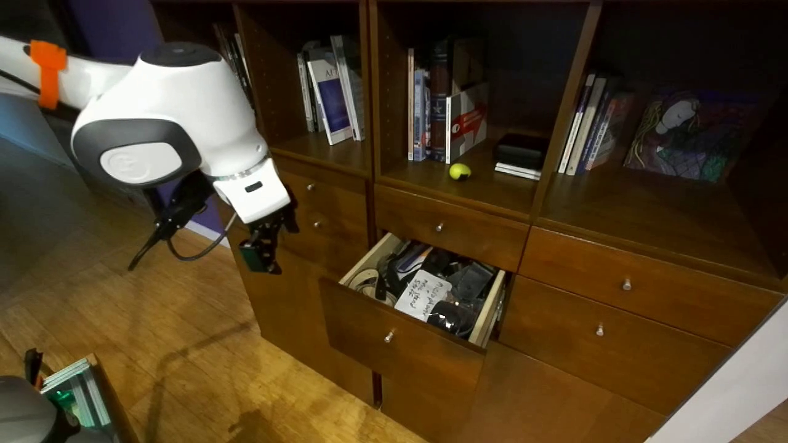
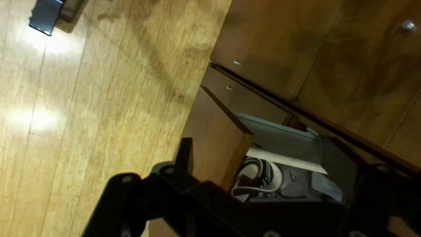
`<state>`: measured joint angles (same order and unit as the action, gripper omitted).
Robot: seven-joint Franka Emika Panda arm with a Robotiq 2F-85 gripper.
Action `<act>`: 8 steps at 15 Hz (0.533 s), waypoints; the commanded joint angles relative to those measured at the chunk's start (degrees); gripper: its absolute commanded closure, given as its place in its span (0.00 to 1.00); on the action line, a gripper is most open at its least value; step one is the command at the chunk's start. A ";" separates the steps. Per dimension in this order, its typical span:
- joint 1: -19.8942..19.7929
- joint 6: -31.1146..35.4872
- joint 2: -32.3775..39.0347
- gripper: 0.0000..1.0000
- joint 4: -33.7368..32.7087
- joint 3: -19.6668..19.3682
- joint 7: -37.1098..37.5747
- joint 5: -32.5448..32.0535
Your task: Remove the belt from the open drawer and put it on top of the drawer
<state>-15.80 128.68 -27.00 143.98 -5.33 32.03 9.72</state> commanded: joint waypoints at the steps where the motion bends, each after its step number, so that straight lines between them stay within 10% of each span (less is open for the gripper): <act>1: 0.14 1.32 0.66 0.00 -0.54 0.35 -0.05 0.06; 8: -0.24 4.77 6.48 0.00 -4.19 1.34 3.36 -0.06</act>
<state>-15.47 130.88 -25.27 142.62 -4.79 32.28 9.72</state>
